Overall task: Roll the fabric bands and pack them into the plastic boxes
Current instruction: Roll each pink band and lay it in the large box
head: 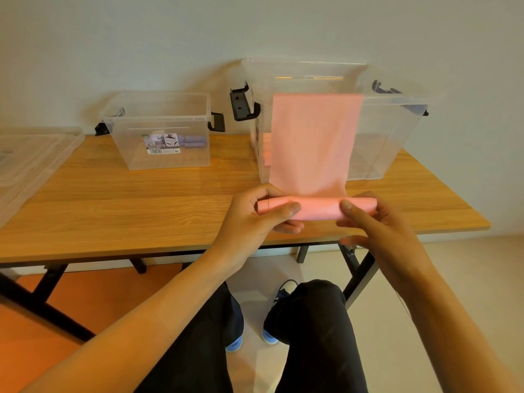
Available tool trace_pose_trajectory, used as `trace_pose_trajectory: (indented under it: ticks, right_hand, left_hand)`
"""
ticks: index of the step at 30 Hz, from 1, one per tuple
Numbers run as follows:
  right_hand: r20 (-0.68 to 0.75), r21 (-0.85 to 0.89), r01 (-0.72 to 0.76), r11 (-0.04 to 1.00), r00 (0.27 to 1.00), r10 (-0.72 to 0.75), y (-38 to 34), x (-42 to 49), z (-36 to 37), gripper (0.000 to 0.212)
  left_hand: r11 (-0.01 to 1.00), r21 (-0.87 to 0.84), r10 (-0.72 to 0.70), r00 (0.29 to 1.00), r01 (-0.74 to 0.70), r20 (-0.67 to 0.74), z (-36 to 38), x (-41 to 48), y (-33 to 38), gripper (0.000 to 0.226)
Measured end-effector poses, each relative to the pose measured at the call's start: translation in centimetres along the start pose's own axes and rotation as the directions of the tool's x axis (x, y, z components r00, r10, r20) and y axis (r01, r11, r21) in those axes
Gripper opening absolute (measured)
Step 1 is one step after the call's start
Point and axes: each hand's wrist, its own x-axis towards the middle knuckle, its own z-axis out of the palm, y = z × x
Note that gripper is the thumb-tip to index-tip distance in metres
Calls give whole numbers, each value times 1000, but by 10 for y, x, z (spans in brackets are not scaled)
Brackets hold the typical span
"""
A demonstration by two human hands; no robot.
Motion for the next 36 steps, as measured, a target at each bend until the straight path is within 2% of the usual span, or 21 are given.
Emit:
trace_pose_trajectory:
  ticks: [3,5,12,15,19,22,27,31,36]
  right_hand:
    - [37,203,-73,977,997,67,-1,0,3,29]
    - [31,260,-84,962,996,78,-2,1,5,26]
    - [-74,81,47,996,996,-41,-3,-2,8,17]
    - [-74,67,69,995,995,-64,-5,-3,6,17]
    - [31,170,1,985,999,-7,-9,-3,0,35]
    - [102,166,-62,984,994,46,-7,-1,-4,43]
    - [140,188,-91,978,988,65,0,1,-2,35]
    - [86,135,-32,990,996,20,0,1,1,24]
    - [-14,20,60,998,998,-59,-2,-2,3,18]
  left_hand:
    - [1000,-21,-18,1000,18,13,1,0,-1,20]
    - [1000,12,2,1000,-3,24,0,0,-1,18]
    - [976,192,108,994,-106,-1,-6,3,-3,12]
    - [968,224,117,993,-115,5,-8,2,-2,23]
    - [987,128,98,995,-95,-17,-7,2,-1,20]
    - [998,44,52,997,-50,-52,-8,4,-4,16]
    - [1000,-12,17,999,-17,-30,-8,4,-6,18]
    - [997,71,31,999,-30,-15,-9,2,-5,14]
    - [978,202,38,998,-49,59,-8,-1,0,37]
